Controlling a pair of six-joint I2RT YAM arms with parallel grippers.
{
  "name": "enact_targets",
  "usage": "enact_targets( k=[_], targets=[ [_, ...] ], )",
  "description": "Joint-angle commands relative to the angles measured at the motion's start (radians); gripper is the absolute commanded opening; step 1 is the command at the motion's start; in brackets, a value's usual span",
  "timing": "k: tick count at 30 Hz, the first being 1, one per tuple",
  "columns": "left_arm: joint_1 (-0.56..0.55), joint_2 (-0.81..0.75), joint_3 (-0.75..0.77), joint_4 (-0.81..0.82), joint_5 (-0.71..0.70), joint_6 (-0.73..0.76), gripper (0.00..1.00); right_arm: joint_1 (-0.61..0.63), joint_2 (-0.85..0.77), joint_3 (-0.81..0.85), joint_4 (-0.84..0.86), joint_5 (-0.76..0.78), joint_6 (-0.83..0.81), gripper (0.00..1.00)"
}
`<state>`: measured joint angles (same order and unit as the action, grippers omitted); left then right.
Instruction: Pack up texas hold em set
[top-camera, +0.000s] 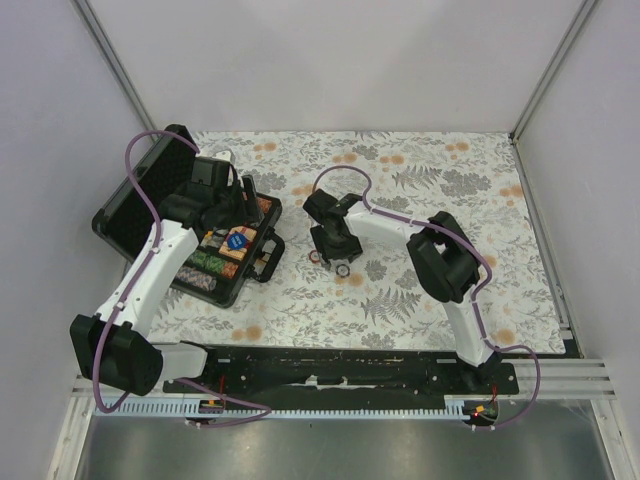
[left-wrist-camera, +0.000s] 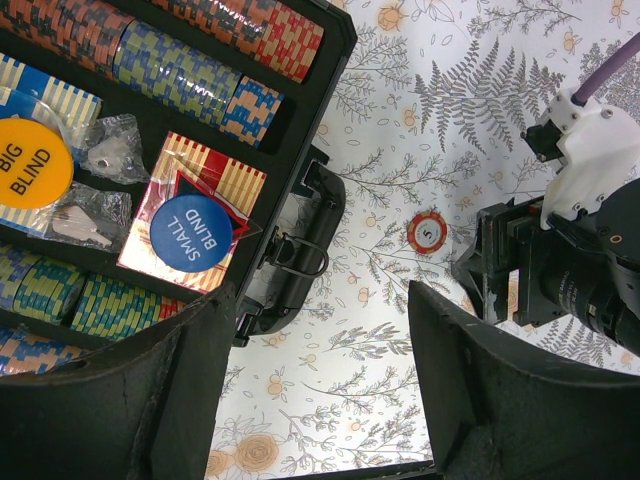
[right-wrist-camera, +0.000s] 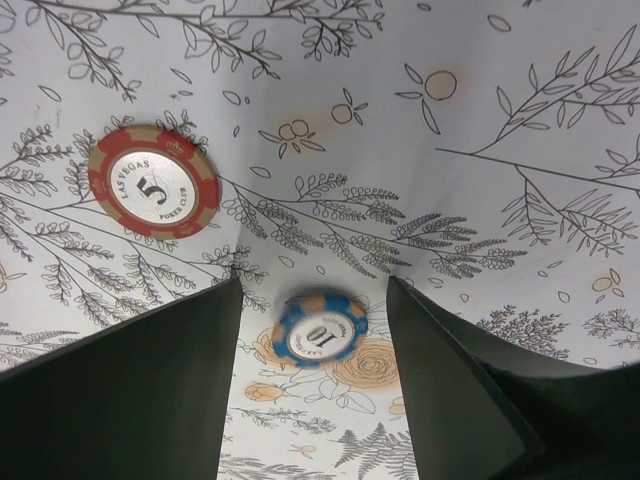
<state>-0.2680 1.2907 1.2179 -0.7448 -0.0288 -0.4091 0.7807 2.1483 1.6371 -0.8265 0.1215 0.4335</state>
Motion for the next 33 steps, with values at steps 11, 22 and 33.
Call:
enact_targets(
  k=[11,22,33],
  targets=[
    [0.000,-0.008,0.003,0.044,-0.008,-0.010,0.75,0.006,0.002,-0.082,-0.103,-0.069,-0.025,0.68],
    [0.001,-0.002,0.002,0.045,-0.008,0.000,0.74,0.006,0.061,-0.031,-0.100,-0.028,-0.038,0.61],
    [0.000,0.012,0.015,0.044,-0.011,0.012,0.74,0.006,0.101,0.015,-0.094,0.030,-0.036,0.67]
  ],
)
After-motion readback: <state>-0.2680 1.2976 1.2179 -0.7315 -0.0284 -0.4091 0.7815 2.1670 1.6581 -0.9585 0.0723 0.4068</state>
